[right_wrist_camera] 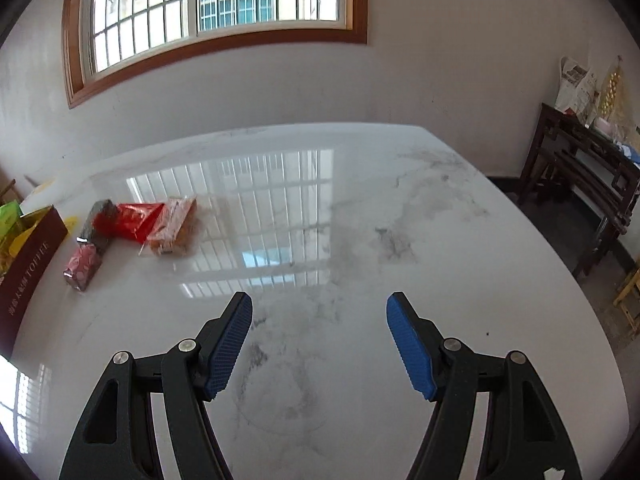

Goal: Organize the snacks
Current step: 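Withdraw the right tool and move the left tool toward the pink wrapped block, then grasp the pink wrapped block with the left tool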

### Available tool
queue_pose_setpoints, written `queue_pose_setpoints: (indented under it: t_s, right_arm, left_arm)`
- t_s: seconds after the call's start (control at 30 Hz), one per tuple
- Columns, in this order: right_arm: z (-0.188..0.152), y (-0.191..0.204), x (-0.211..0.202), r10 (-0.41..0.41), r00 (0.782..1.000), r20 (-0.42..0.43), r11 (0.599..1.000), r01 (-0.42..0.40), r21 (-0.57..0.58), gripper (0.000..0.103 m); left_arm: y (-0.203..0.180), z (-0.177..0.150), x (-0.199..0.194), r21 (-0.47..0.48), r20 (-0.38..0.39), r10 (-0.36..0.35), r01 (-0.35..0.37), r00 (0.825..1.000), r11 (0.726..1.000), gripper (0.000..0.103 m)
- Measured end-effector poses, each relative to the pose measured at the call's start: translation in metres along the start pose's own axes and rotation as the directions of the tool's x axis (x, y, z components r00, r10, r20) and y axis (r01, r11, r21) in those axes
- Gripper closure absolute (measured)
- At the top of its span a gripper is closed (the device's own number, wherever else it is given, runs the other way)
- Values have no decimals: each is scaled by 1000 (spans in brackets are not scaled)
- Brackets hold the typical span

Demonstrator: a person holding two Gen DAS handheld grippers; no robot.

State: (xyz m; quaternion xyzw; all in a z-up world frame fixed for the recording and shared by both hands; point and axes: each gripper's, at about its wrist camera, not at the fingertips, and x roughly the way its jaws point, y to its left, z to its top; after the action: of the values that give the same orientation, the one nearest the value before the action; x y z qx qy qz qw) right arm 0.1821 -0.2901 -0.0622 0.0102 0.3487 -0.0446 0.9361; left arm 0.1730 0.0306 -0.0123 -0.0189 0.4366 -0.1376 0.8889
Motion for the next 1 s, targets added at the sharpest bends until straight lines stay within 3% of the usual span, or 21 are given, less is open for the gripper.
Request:
queue_pose_setpoints:
  t_s: [0.17, 0.3, 0.63, 0.77, 0.9, 0.97, 1.0]
  right_arm:
    - [-7, 0, -4, 35, 999, 1, 999, -35, -3, 36]
    - [-6, -3, 0, 61, 998, -12, 998, -61, 16, 36]
    - [-7, -12, 4, 110, 994, -24, 991, -108, 81, 36]
    - [-6, -11, 4, 119, 993, -23, 990, -116, 80, 35]
    - [-7, -11, 4, 127, 992, -27, 989, -124, 85, 36]
    - [-7, -11, 5, 127, 991, -32, 988, -124, 88, 36]
    - [-7, -11, 5, 128, 991, -33, 988, -125, 89, 36]
  left_arm:
    - [-1, 34, 43, -27, -47, -49, 48, 998, 999, 4]
    - [-7, 50, 75, 9, -77, -23, 24, 997, 1000, 4]
    - [-4, 51, 108, 4, -131, -5, 6, 991, 1000, 6]
    - [-15, 51, 116, 70, -160, 56, -46, 985, 997, 13]
    - [-25, 45, 129, 135, -199, 94, -68, 976, 989, 45]
    - [-29, 42, 127, 136, -183, 82, -57, 980, 989, 70]
    - [-32, 41, 126, 150, -179, 104, -77, 978, 986, 70]
